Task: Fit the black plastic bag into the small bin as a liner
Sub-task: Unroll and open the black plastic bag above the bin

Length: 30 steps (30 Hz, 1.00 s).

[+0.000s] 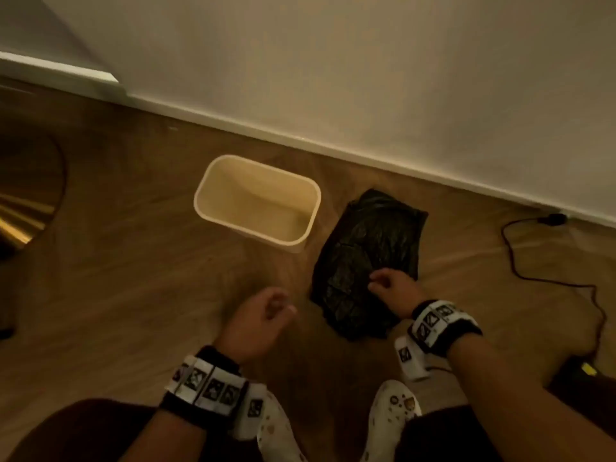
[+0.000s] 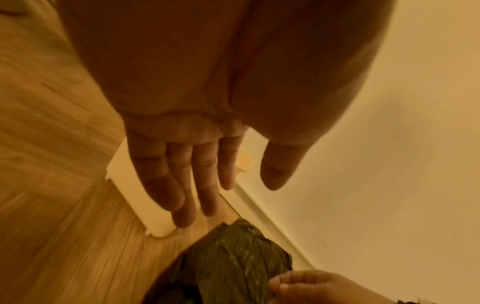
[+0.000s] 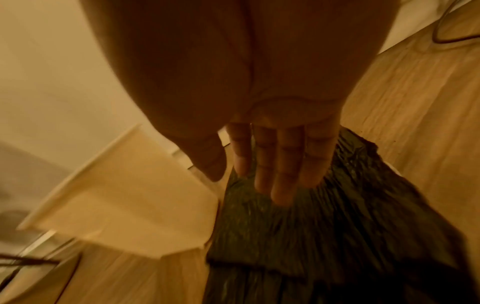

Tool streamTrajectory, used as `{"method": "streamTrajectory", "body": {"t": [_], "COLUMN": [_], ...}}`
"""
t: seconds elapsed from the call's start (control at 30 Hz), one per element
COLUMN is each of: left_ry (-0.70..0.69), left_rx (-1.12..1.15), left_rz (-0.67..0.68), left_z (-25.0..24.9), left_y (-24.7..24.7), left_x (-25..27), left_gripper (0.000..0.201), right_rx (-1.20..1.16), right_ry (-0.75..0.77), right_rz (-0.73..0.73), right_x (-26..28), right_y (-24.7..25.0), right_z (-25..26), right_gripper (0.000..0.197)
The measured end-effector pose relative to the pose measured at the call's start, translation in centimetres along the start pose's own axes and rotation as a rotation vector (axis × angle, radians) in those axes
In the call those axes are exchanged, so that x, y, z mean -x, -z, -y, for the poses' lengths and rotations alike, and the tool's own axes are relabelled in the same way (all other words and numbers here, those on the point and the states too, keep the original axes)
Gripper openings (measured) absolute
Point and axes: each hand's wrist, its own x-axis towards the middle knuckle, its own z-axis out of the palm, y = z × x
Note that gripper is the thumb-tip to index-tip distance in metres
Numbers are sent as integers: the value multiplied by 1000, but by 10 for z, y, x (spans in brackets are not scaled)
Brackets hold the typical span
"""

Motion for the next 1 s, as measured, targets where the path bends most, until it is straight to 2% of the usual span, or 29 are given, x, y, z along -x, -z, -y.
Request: {"method": "streamTrajectory", "body": {"t": [0.07,0.13,0.2,0.27,0.3,0.33,0.37,0.4,0.47,0.5,0.53,0.67,0.77,0.87,1.0], "left_ry": [-32,-78,-143,-177,-184,-183,-194,-209,-246,-263,-278,-383,-470,-520,-590], "left_rx": [-49,-203,-415,-547,-541,-514,-497,-499,-506,-510,-513,-416,-239,-84,88], "left_rz": [-57,-64,-34,21,31,40,51,63,74,71,61,-5,-56,-107,-174], "left_z": [11,11,5,-3,-7,-10,-11,-11,-12,-14,-16,-38,-53,-65,-77], "left_y": [-1,-1,-10,-17,-19,-19,-18,-18,-16,-15,-14,-8,0,11,25], "left_x": [-20,-36,-43,-42,-38,-33,-28,-24,-19,-19,-21,-26,-22,-22,-22], "left_gripper": [35,39,46,52,53,53,53,53,52,51,50,46,38,32,29], "right_rx": [37,43,-54,-182,-191,-191,-219,-260,-321,-350,-380,-440,-339,-221,-215], "right_ry": [-8,-88,-214,-311,-333,-335,-319,-295,-237,-207,-180,-41,111,283,500], "right_rz": [-90,-270,-458,-501,-489,-476,-471,-477,-472,-452,-440,-523,-519,-563,-629], "right_x": [-26,-55,-77,-86,-90,-91,-90,-91,-91,-90,-89,-64,-28,13,59], "right_y": [0,4,-2,-5,-6,-8,-9,-10,-6,-1,5,46,86,120,129], "right_z": [-10,-19,-26,-26,-26,-28,-28,-31,-34,-31,-26,21,63,95,126], "right_gripper": [37,48,80,115,123,122,112,95,47,28,18,21,19,26,23]}}
